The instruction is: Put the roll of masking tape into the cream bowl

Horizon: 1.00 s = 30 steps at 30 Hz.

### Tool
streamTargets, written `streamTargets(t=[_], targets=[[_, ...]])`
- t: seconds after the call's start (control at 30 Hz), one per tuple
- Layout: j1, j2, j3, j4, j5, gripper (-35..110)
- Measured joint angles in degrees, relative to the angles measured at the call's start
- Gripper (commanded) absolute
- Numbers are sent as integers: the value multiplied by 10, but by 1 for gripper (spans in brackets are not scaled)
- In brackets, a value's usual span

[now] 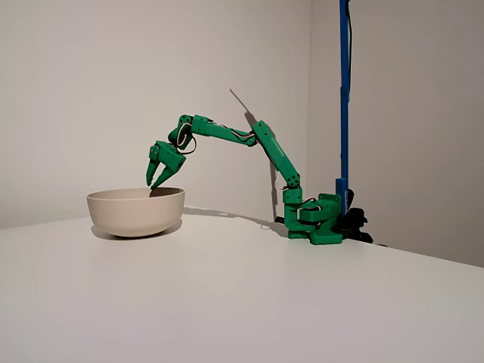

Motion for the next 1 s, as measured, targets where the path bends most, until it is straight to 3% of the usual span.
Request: streamTargets(t=[0.23,0.67,0.83,1.0], targets=[[-20,31,-19,71,33,-8],[-176,212,-20,266,28,-8],[-235,296,52,265,12,-8],[-321,454,252,162,-26,-8]])
